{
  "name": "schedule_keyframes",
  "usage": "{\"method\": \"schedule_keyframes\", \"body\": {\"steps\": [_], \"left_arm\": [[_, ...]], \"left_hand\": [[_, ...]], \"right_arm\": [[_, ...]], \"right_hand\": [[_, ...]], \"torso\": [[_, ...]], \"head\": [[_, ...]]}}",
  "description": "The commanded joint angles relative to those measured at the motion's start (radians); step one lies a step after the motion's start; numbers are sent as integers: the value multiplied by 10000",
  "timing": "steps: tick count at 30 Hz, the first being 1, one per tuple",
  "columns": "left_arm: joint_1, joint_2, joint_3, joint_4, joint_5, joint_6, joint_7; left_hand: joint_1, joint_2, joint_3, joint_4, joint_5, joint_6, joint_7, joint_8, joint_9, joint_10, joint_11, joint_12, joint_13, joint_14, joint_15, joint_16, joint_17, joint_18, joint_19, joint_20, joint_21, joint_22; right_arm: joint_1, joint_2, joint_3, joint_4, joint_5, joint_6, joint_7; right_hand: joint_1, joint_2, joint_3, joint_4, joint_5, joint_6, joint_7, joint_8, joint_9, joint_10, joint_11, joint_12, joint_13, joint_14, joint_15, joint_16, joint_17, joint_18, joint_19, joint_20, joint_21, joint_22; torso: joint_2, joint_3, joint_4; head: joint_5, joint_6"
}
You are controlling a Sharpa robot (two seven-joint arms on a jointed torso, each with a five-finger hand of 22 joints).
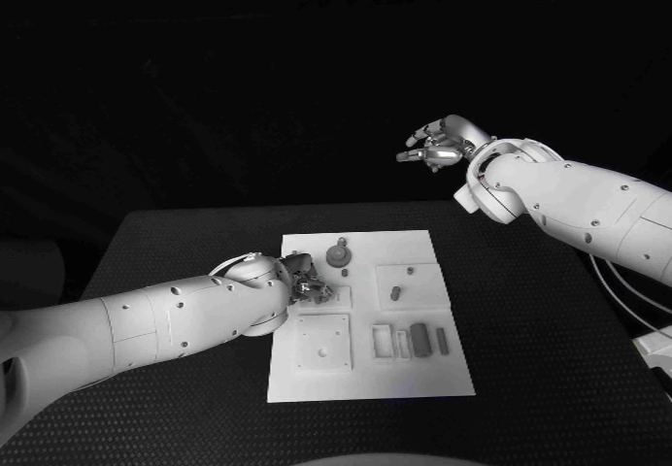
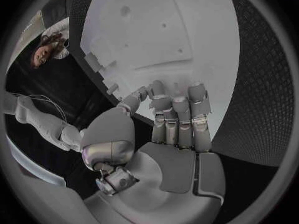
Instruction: Assemble the parts on the task board
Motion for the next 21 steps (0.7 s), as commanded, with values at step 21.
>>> {"method": "schedule_keyframes", "body": {"steps": [21], "left_arm": [[-61,49,-46,-184,308,527,-68]], "left_hand": [[328,585,282,-467,371,-128,62,-102,42,-144,79,50,-55,-127,1,66,-90,56,33,-164,-168,135]], "right_arm": [[1,2,2,9,44,82,122]], "right_hand": [[-104,-9,-24,83,16,1,63,-47,-11,-31,5,54,-21,-30,-45,60,-19,149,-50,14,-55,174]], "torso": [[4,-2,3]], "head": [[-26,-19]]}}
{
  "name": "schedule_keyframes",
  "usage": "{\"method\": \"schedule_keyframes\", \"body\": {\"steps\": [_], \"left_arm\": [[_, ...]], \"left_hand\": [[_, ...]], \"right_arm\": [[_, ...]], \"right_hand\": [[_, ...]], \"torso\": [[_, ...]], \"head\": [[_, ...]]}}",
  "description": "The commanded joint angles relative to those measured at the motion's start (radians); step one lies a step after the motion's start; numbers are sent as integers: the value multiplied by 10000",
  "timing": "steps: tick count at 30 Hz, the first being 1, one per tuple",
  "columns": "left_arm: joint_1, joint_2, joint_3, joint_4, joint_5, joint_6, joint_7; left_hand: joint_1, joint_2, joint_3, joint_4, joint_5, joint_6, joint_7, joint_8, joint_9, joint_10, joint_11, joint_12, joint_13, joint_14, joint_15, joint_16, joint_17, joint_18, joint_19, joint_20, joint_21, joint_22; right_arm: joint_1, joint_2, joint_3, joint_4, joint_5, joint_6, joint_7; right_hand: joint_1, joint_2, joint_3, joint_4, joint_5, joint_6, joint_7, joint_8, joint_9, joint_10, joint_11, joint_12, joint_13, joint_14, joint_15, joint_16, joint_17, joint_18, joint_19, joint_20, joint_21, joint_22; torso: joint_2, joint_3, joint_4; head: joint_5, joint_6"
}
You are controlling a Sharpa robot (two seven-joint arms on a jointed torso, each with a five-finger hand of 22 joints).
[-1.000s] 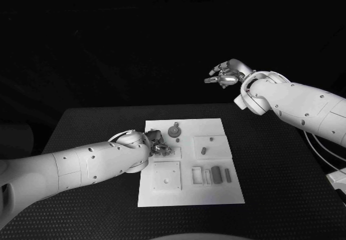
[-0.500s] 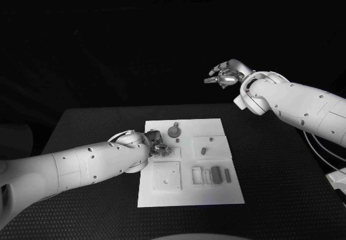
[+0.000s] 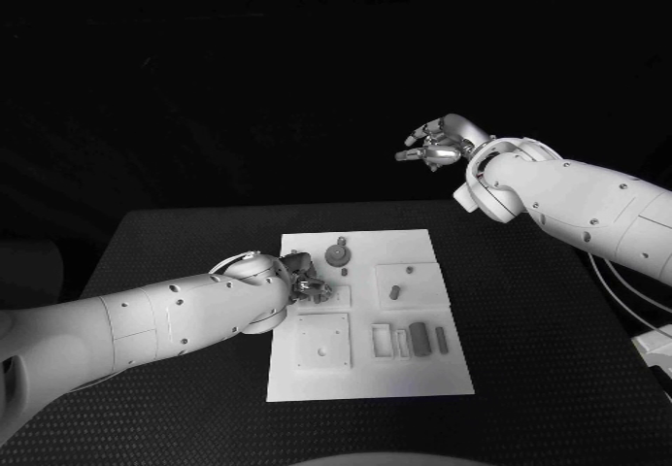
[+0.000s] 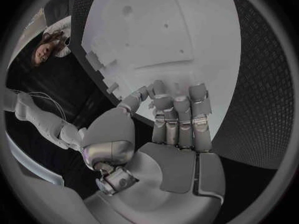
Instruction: Assemble the parts on the task board
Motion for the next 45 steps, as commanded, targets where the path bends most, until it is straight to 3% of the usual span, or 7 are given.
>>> {"method": "schedule_keyframes", "body": {"steps": [1,7,13,16,18,45], "left_arm": [[-77,15,-61,-98,55,439,-152],[-90,40,-61,-196,79,458,-144],[-108,49,-61,-228,182,402,-92],[-109,53,-61,-236,230,366,-61],[-109,54,-61,-235,252,324,-47],[-110,87,-59,-217,654,399,145]], "left_hand": [[311,329,196,-195,42,-62,-7,-63,-9,-76,7,49,-10,-81,-21,66,-11,189,36,-165,-71,20],[241,317,247,-152,210,-94,11,-86,0,-116,23,44,-17,-110,-21,66,-32,177,35,-165,-115,43],[155,557,358,-316,1256,-136,40,-107,51,-178,43,56,-26,-170,-13,91,-73,146,34,-165,-200,147],[207,690,449,-411,1501,-144,35,-112,68,-187,48,59,-32,-178,-14,105,-86,145,41,-171,-224,185],[371,606,832,-326,1142,-137,30,-121,76,-187,47,56,-48,-181,-19,108,-109,138,56,-169,-272,205],[409,713,1110,-363,906,-133,36,-126,112,-182,50,69,-63,-178,1,141,-141,121,98,-170,-319,298]], "right_arm": [[1,1,2,9,35,79,109],[1,-1,2,11,40,80,111],[1,1,2,5,45,82,112],[1,0,2,2,45,87,112],[1,-1,2,4,45,92,112],[1,10,2,-7,47,114,114]], "right_hand": [[-105,-9,4,56,16,2,66,-47,-12,-35,9,54,-12,-30,-45,61,-12,149,-50,14,-55,168],[-113,-9,3,62,16,3,66,-46,-12,-35,9,57,-15,-31,-45,61,-14,149,-49,14,-56,168],[-124,-11,0,71,15,4,66,-46,-13,-34,9,60,-18,-31,-45,62,-16,149,-49,15,-56,167],[-127,-11,0,74,15,5,65,-46,-13,-33,9,61,-19,-31,-45,62,-17,149,-48,15,-56,167],[-128,-10,0,75,16,5,65,-46,-13,-33,9,62,-19,-31,-46,63,-18,149,-48,15,-56,167],[-131,-10,7,85,18,7,62,-45,-14,-20,5,84,-30,-22,-50,75,-26,149,-47,10,-60,166]], "torso": [[5,6,-3],[3,7,-11],[-2,8,-9],[-5,5,-3],[-5,5,1],[-1,2,6]], "head": [[-2,-9],[-6,-9],[-25,-12],[-33,-12],[-33,-10],[-64,-18]]}}
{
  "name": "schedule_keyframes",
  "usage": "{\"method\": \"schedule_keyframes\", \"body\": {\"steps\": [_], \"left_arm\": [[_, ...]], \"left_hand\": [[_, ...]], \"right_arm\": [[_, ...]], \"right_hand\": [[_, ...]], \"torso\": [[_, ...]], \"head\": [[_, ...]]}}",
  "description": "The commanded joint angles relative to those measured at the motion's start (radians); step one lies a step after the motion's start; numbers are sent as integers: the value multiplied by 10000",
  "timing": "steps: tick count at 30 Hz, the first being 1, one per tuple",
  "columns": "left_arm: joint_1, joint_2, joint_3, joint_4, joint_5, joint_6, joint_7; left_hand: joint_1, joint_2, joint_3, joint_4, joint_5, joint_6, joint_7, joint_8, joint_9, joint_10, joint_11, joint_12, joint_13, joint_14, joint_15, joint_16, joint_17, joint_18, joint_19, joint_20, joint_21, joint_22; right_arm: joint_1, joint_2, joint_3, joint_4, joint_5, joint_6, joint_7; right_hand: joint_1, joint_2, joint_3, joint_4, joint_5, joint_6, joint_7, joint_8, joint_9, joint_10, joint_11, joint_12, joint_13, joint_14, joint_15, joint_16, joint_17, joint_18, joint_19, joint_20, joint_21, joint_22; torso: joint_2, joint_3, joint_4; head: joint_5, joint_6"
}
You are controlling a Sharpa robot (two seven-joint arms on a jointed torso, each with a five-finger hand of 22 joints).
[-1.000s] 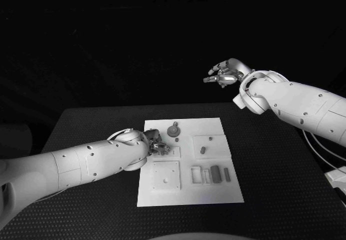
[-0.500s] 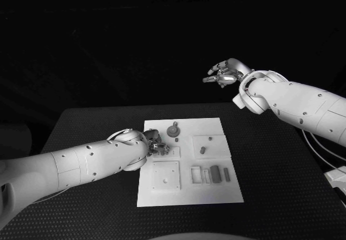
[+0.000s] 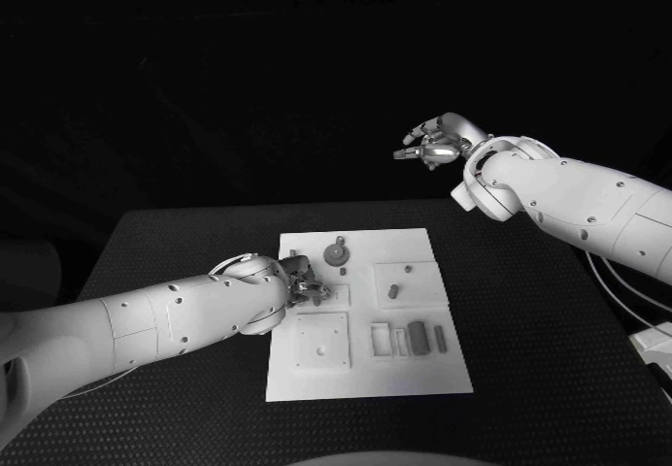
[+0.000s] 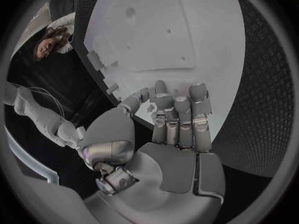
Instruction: Assemble the parts on the task board
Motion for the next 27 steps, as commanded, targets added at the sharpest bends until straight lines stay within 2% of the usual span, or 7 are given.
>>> {"method": "schedule_keyframes", "body": {"steps": [1,10,13,15,16,18,27], "left_arm": [[-38,5,-29,-13,95,255,-28],[-38,-21,-27,-107,145,200,-53],[-38,-21,-26,-115,196,198,-37],[-38,-25,-26,-120,197,237,1],[-38,-29,-25,-127,241,283,13],[-36,-34,-24,-163,445,335,37],[-29,-58,-19,-253,1225,542,181]], "left_hand": [[562,564,763,-712,-23,-22,0,0,9,-36,16,67,-13,-9,-20,70,-14,137,61,-134,-67,17],[517,563,747,-693,-91,-16,0,7,26,-29,15,73,-15,-1,-18,80,-21,129,81,-128,-73,39],[409,431,693,-585,-414,-7,-16,18,55,-16,16,76,-27,5,-21,86,-39,133,108,-135,-102,68],[332,333,668,-505,-498,-14,-6,15,66,-17,9,72,-37,2,-23,87,-49,130,113,-132,-125,82],[340,340,678,-504,-485,-15,-7,15,68,-16,8,72,-39,1,-24,88,-51,133,113,-135,-128,85],[447,499,780,-590,-245,-3,-18,26,94,-8,-4,75,-51,-3,-26,103,-57,139,111,-139,-152,121],[522,756,830,-769,-275,6,-29,53,165,1,-13,76,-76,-11,7,129,-68,131,100,-122,-181,196]], "right_arm": [[1,7,2,1,-8,102,101],[0,15,2,-11,-8,100,102],[0,17,2,-20,-8,100,103],[-1,20,2,-20,-8,110,105],[-2,21,2,-24,-8,110,105],[-4,28,2,-31,-8,112,105],[-15,41,1,-66,-7,148,101]], "right_hand": [[-89,31,-21,58,18,-3,54,-45,-15,-22,7,45,-13,-21,-50,35,-10,149,-47,10,-60,170],[-86,30,-18,57,18,-4,53,-46,-15,-22,7,50,-17,-21,-51,37,-13,149,-47,9,-62,169],[-84,30,-18,56,19,-4,53,-46,-15,-22,6,51,-18,-21,-51,38,-14,149,-47,8,-63,169],[-84,29,-17,56,19,-4,53,-46,-16,-22,6,51,-19,-21,-51,38,-14,149,-47,8,-63,169],[-84,29,-17,56,18,-4,53,-46,-16,-22,6,52,-20,-21,-51,38,-15,149,-48,8,-64,169],[-84,29,-17,56,18,-5,53,-46,-16,-22,6,52,-20,-21,-51,38,-15,149,-48,8,-64,169],[-87,26,-18,58,18,-6,53,-47,-17,-23,7,55,-24,-21,-51,39,-18,149,-48,8,-66,168]], "torso": [[3,1,1],[1,2,-3],[1,2,-3],[0,-1,-4],[-1,-2,-5],[2,-1,-5],[3,5,-9]], "head": [[-2,6],[8,10],[7,9],[6,3],[9,-1],[11,-7],[18,-7]]}}
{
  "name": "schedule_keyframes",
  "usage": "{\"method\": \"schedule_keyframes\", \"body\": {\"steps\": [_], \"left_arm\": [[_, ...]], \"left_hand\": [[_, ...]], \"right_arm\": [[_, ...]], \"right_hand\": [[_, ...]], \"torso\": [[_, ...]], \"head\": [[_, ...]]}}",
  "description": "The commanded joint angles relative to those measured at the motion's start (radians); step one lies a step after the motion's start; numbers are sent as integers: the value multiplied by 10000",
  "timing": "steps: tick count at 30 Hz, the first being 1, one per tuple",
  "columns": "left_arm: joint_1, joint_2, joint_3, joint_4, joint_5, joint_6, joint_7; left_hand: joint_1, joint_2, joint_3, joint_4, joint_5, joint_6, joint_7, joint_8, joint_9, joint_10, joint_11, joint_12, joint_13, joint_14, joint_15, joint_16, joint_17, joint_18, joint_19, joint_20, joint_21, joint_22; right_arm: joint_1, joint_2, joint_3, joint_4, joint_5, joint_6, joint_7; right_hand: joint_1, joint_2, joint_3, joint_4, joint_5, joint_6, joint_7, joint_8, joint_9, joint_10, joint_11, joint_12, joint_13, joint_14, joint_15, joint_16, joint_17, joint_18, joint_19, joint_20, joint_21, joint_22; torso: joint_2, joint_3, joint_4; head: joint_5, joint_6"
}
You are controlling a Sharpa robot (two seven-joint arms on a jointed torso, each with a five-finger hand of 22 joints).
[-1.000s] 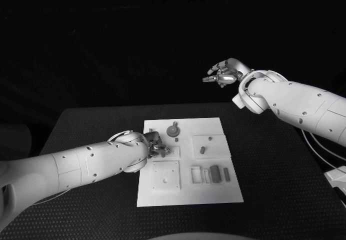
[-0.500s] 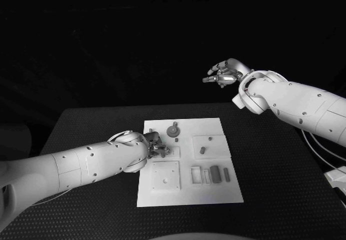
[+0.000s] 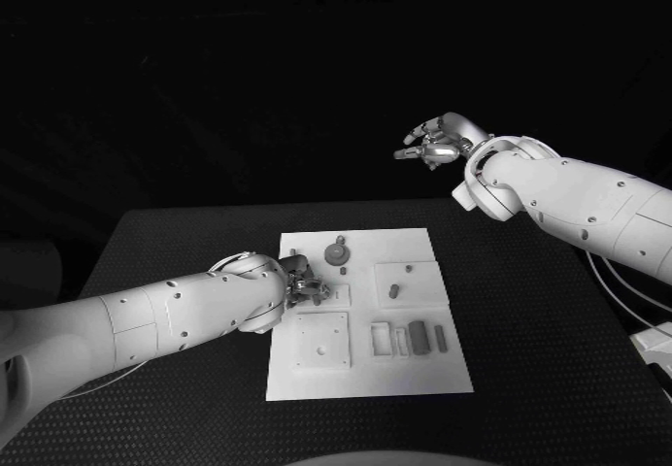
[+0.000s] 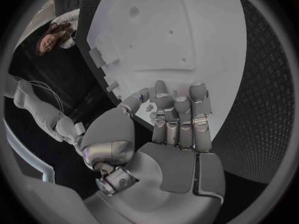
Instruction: Assemble the parts on the task board
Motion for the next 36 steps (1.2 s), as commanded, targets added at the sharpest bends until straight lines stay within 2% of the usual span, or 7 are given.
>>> {"method": "schedule_keyframes", "body": {"steps": [1,6,21,27,33,34,36], "left_arm": [[-35,-50,-34,-70,696,410,-7],[-31,-75,-31,-89,915,488,95],[33,-197,-13,-68,919,397,249],[65,-209,16,-71,832,428,272],[161,-237,43,0,835,823,241],[183,-242,64,7,830,866,222],[197,-214,204,-38,779,1017,138]], "left_hand": [[573,711,683,-776,-32,5,-28,56,41,-2,-16,41,-14,1,-8,53,-17,140,42,-67,-37,61],[573,782,683,-797,-102,-15,-25,57,79,-11,-15,37,-22,-15,9,53,-23,137,23,-56,-52,85],[581,795,682,-806,-169,-38,-23,61,130,-24,-13,35,-28,-32,23,54,-31,141,11,-47,-68,112],[587,805,684,-803,-191,-46,-22,60,146,-26,-13,37,-28,-33,23,55,-34,143,14,-45,-71,119],[604,843,684,-796,-368,-107,-7,43,214,-67,-2,36,-22,-49,21,50,-52,150,21,-36,-98,143],[615,863,686,-796,-491,-135,-1,34,245,-94,7,36,-16,-59,17,51,-59,151,20,-34,-113,151],[633,888,698,-792,-657,-166,7,22,286,-124,14,43,-4,-70,10,54,-65,151,24,-33,-130,162]], "right_arm": [[-9,14,2,-13,-11,136,97],[-14,19,2,-35,-11,142,95],[-55,43,1,-100,-12,165,96],[-64,55,1,-143,-12,169,96],[-65,72,1,-182,-12,225,90],[-65,76,0,-193,-12,243,88],[-65,81,-1,-207,-12,251,86]], "right_hand": [[-87,26,-18,58,18,0,60,-47,-17,-23,7,55,-16,-21,-52,40,-9,149,-48,8,-66,170],[-87,26,-18,58,18,0,60,-47,-17,-23,7,56,-18,-22,-52,40,-10,149,-48,8,-66,170],[-86,31,-15,59,18,-3,60,-49,-18,-24,7,62,-25,-22,-52,43,-15,149,-47,6,-68,170],[-83,31,-14,58,18,-4,60,-50,-18,-25,7,64,-27,-22,-52,45,-17,149,-47,6,-68,170],[-82,34,-13,57,18,-4,60,-50,-19,-25,7,66,-29,-22,-52,46,-18,149,-46,5,-69,170],[-81,35,-13,57,18,-4,60,-50,-19,-25,7,66,-29,-22,-52,46,-19,149,-46,5,-69,170],[-81,35,-13,57,18,-5,60,-50,-19,-25,7,67,-30,-22,-52,46,-19,149,-46,5,-69,170]], "torso": [[2,-2,-4],[1,0,0],[1,9,-1],[-2,-5,-2],[-4,6,-3],[-6,4,-5],[-2,0,-7]], "head": [[-5,2],[-12,1],[4,12],[5,29],[-10,46],[-17,49],[-15,51]]}}
